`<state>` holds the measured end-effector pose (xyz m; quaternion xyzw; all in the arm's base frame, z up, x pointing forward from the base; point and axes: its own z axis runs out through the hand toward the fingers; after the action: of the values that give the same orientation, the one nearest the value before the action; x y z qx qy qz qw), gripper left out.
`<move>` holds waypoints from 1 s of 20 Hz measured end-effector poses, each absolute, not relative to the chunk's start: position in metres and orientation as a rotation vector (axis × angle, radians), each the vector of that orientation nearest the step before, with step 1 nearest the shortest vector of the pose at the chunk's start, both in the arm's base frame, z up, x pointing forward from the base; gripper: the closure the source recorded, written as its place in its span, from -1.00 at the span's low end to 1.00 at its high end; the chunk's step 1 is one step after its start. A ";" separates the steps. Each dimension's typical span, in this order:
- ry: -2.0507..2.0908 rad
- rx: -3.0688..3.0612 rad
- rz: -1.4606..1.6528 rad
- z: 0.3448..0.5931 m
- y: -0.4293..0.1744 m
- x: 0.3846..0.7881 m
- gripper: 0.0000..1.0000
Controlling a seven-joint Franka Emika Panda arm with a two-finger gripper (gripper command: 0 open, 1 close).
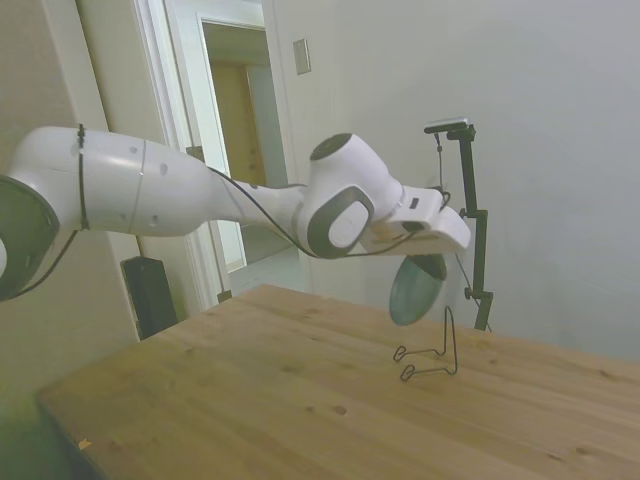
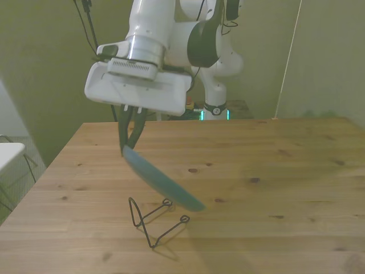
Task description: Unload the plate
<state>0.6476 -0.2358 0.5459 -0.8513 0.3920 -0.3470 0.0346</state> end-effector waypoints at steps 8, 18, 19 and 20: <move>1.169 -2.591 -0.687 0.564 -0.120 0.621 1.00; 1.235 -2.620 0.021 0.476 -0.126 0.558 1.00; 1.241 -2.618 0.066 0.467 -0.138 0.551 1.00; 1.252 -2.615 0.099 0.458 -0.150 0.544 1.00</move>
<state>0.5440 -0.1498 0.4582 -0.8949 0.4285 0.0340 0.1200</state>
